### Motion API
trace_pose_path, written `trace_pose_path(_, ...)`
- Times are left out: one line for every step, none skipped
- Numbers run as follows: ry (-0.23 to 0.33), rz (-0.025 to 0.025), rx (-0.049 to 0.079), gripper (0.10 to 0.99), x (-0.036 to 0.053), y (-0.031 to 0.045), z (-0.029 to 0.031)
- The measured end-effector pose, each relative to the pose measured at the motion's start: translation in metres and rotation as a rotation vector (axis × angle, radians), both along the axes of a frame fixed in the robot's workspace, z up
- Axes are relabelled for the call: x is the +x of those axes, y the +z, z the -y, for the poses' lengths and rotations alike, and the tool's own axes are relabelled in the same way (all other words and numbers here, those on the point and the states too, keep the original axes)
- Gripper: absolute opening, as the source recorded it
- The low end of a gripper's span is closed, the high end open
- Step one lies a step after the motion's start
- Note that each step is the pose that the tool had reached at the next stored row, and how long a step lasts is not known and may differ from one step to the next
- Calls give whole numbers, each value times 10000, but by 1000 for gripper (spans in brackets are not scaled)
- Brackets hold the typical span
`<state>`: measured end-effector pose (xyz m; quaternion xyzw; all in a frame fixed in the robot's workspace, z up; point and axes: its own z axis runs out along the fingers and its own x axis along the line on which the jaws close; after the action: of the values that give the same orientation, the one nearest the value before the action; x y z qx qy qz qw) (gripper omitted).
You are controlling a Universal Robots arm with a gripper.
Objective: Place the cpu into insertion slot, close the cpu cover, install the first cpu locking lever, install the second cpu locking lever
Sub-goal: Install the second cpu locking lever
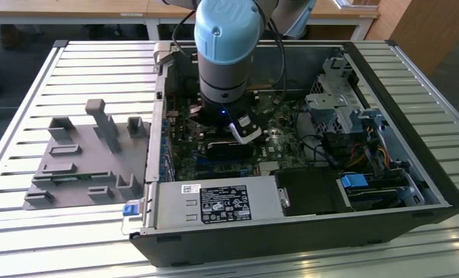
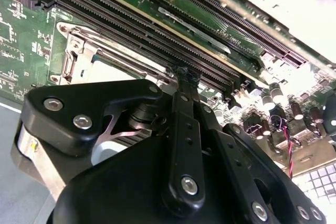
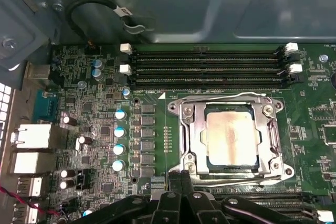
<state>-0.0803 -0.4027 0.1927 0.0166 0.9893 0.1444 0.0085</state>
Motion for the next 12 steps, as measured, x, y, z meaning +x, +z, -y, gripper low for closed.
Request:
trace_pose_path(0, 0, 26, 106, -1, -2, -1)
trace_pose_path(-2, 0, 52, 106, -4, -3, -3)
trace_pose_path(-4, -1, 73, 106, -7, -4, -5)
trace_pose_path(-6, 0, 89, 106, -11, -5, -8)
trace_pose_path(-7, 0, 100, 106, -15, -6, -12)
trace_pose_path(-9, -1, 105, 106, -19, -7, -18)
trace_pose_path(-13, -1, 109, 106, -22, -7, -27)
trace_pose_path(-16, 0, 112, 106, -25, -8, -36)
trace_pose_path(-19, 0, 115, 106, -28, -9, -45)
trace_pose_path(-23, 0, 118, 106, -31, -12, -50)
trace_pose_path(-28, 1, 120, 106, -33, -14, -52)
trace_pose_path(-30, 0, 120, 106, -34, -17, -53)
